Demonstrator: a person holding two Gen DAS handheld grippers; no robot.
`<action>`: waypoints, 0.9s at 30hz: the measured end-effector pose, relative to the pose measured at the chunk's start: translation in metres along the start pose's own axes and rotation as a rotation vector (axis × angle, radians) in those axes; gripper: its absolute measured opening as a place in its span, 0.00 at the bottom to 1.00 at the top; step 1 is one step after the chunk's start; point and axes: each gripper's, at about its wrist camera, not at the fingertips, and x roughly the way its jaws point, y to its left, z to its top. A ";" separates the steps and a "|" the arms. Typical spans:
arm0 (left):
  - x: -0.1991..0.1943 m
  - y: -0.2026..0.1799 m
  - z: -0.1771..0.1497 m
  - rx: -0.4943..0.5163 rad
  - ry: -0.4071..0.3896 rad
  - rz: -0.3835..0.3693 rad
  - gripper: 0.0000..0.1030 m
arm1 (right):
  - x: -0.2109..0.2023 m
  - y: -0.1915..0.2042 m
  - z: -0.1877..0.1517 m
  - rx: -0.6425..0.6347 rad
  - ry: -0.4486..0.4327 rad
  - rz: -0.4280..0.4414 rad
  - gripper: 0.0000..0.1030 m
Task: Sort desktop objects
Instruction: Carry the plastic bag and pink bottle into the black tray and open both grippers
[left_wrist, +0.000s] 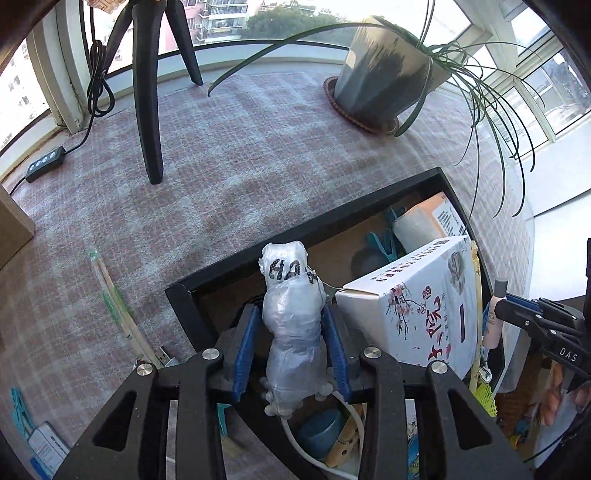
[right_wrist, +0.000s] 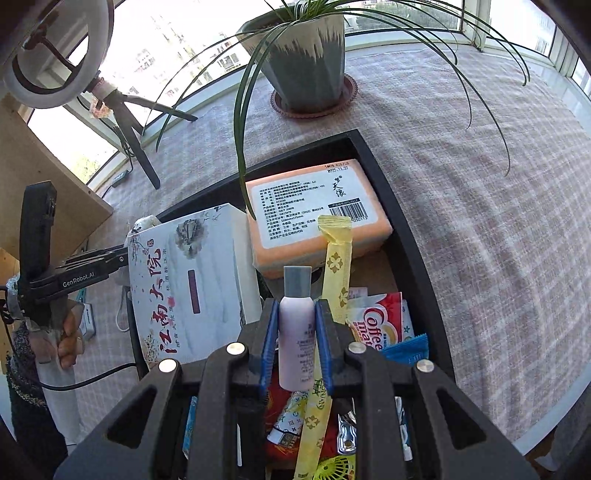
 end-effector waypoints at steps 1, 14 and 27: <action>-0.001 0.000 -0.001 0.000 -0.005 0.022 0.52 | 0.000 0.000 0.000 0.009 0.004 -0.002 0.25; -0.049 0.025 -0.025 -0.043 -0.114 0.045 0.54 | -0.015 0.018 -0.011 0.007 -0.045 0.033 0.40; -0.109 0.127 -0.081 -0.184 -0.174 0.145 0.54 | -0.020 0.095 -0.025 -0.157 -0.042 0.125 0.40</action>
